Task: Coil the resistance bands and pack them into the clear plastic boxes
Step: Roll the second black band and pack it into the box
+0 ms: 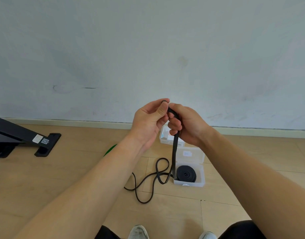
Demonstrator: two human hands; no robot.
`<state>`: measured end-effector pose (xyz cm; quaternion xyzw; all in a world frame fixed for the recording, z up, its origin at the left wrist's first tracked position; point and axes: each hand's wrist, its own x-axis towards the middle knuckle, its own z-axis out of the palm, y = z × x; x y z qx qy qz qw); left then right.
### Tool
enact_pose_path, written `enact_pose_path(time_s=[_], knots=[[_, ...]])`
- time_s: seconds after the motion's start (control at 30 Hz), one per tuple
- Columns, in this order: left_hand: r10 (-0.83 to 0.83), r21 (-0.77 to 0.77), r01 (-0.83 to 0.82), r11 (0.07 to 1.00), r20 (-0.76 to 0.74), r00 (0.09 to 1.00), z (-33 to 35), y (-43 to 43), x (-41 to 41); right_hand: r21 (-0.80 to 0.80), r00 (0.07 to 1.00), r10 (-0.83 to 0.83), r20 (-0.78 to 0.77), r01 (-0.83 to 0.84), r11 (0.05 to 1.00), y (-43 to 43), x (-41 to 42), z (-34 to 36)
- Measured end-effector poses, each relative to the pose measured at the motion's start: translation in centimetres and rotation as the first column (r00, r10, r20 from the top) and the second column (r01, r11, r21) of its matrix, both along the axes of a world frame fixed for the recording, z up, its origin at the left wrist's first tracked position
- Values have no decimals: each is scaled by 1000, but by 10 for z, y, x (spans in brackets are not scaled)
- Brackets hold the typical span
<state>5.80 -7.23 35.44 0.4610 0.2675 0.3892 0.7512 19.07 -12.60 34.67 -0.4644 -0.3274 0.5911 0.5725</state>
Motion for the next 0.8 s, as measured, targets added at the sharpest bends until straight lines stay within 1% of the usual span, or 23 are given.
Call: enact_pose_path(time_s=[0.07, 0.13, 0.17, 0.23, 0.3, 0.37, 0.43, 0.47, 0.53, 0.63, 0.7, 0.8], knots=[[82, 189, -46, 981, -185, 979, -2, 5, -4, -37, 996, -1, 86, 4, 999, 0, 2, 0], [192, 405, -28, 914, -371, 909, -4, 11, -9, -80, 984, 20, 179, -5, 997, 0, 5, -3], [229, 478, 3, 879, -427, 875, -5, 14, -12, -101, 975, 38, 220, -16, 995, -1, 7, -5], [258, 576, 99, 811, -505, 824, -6, 18, -16, -148, 950, 98, 296, -56, 987, -2, 11, -9], [274, 643, 247, 725, -598, 754, -6, 20, -19, -205, 921, 168, 351, -100, 974, -4, 16, -13], [301, 654, 415, 633, -701, 646, -5, 23, -20, -272, 907, 218, 359, -121, 955, -4, 19, -17], [337, 620, 581, 528, -781, 527, -3, 23, -20, -340, 916, 251, 314, -138, 930, -4, 21, -17], [357, 595, 648, 475, -804, 477, -3, 23, -18, -366, 923, 264, 280, -152, 918, -4, 22, -17], [385, 547, 739, 394, -828, 408, 0, 21, -13, -387, 927, 296, 232, -191, 902, -4, 25, -15], [415, 484, 821, 302, -842, 344, 3, 20, -5, -401, 908, 346, 238, -233, 886, -5, 26, -18], [412, 449, 848, 282, -855, 316, 2, 19, -3, -400, 901, 346, 261, -225, 888, -6, 26, -22], [405, 452, 850, 272, -855, 325, 4, 18, -4, -384, 913, 334, 233, -229, 894, -5, 23, -27]])
